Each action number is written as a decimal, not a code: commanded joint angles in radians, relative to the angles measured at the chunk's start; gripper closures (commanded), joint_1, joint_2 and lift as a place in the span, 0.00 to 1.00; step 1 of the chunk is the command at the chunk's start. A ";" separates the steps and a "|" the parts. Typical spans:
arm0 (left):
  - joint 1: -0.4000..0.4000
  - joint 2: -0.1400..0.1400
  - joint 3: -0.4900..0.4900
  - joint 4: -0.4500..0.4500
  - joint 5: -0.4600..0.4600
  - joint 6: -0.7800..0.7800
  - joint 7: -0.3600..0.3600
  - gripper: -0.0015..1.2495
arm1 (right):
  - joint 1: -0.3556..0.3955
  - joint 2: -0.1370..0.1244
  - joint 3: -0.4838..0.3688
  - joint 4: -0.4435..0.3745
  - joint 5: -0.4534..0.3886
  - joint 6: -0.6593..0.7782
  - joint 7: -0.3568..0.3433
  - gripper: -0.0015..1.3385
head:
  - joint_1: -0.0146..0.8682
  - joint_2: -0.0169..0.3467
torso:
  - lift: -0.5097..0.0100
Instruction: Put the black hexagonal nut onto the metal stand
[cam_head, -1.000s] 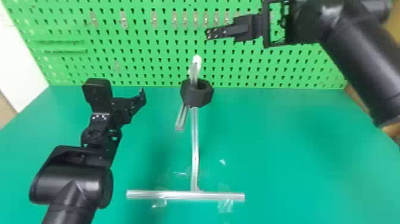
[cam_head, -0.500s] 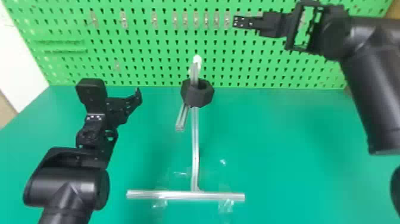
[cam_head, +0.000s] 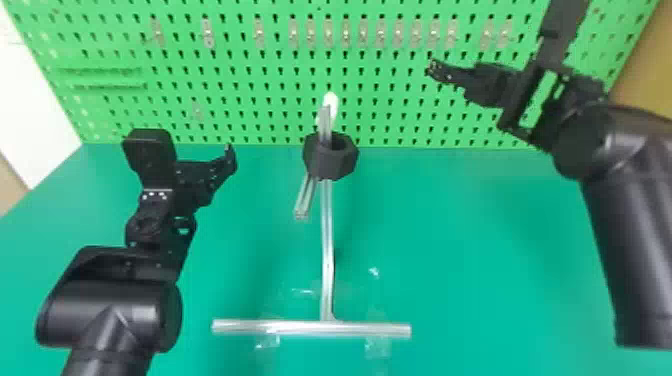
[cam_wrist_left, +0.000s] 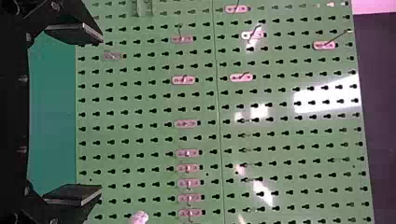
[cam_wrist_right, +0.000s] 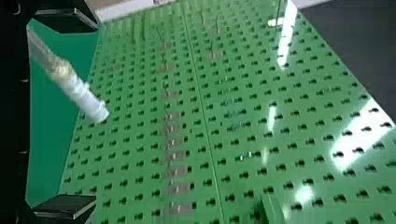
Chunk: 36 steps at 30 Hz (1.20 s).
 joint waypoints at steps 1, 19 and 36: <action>0.000 0.000 0.000 -0.003 0.006 0.000 0.000 0.12 | 0.078 0.013 -0.016 -0.053 0.009 -0.048 -0.049 0.02 | 0.80 0.27 | 0.98; -0.003 0.000 -0.011 -0.005 0.026 0.015 0.000 0.12 | 0.258 0.051 -0.022 -0.102 0.043 -0.249 -0.215 0.05 | 0.80 0.27 | 0.98; -0.003 -0.002 -0.005 0.009 0.044 0.034 0.000 0.12 | 0.376 0.077 -0.009 -0.122 0.175 -0.436 -0.321 0.06 | 0.80 0.27 | 0.98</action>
